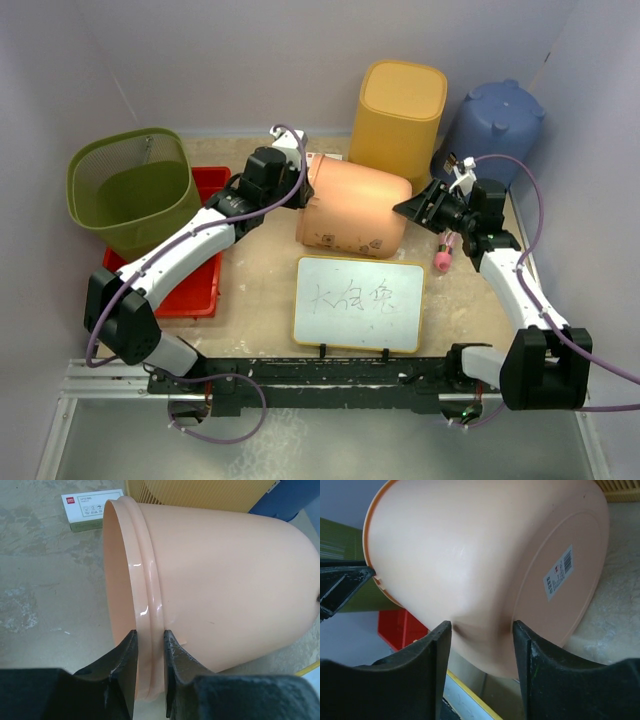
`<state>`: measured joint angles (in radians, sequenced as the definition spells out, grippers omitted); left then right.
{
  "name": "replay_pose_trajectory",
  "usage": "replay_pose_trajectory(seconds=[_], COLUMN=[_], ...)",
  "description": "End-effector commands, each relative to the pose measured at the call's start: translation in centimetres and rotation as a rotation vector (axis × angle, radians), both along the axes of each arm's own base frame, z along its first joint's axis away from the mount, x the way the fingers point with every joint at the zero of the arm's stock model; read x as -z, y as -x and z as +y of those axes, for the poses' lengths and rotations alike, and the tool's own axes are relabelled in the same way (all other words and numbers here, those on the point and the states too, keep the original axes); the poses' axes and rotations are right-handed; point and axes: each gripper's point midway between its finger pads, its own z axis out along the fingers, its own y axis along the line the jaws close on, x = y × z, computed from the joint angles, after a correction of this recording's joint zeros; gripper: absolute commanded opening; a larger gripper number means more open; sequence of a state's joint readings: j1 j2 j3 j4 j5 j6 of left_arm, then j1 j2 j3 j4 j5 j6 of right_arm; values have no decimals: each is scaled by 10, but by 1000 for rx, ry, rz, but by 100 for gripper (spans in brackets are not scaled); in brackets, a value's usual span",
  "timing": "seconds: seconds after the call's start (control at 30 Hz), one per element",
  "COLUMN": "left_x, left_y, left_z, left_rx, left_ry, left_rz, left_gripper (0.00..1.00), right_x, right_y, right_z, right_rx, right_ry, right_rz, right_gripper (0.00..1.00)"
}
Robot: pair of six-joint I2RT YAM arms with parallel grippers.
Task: Turn the large container upside down
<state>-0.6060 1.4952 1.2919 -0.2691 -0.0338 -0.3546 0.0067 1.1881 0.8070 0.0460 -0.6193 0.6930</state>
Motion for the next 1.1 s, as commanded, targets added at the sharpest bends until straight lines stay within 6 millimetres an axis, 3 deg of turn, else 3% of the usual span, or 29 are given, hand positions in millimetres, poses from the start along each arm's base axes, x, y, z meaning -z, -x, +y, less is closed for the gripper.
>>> replay_pose_trajectory(seconds=[0.0,0.23,0.4,0.47,0.6,0.7,0.8,0.87,1.07], left_x=[0,4,9,9,11,11,8,5,-16], left_y=[-2,-1,1,2,2,2,2,4,5], left_z=[-15,-17,-21,-23,-24,-22,-18,-16,-14], left_rx=[51,63,78,85,90,86,75,75,76], left_ry=[24,27,37,47,49,40,25,23,36], left_rz=[3,16,31,36,43,39,29,22,-24], left_gripper=[0,0,0,0,0,0,0,2,30], right_x=[-44,-60,-80,-102,-118,-114,-90,-74,-44], right_y=[6,11,14,16,19,18,3,-1,-8], right_z=[16,19,22,23,23,16,-9,-17,-25], right_rx=[-107,-135,-151,-162,-167,-113,46,87,135], right_ry=[-36,-51,-63,-67,-56,-28,70,101,102], right_rz=[-136,-174,-224,-274,-311,-278,-192,-137,-37], right_gripper=[47,27,21,21,21,31,51,59,68])
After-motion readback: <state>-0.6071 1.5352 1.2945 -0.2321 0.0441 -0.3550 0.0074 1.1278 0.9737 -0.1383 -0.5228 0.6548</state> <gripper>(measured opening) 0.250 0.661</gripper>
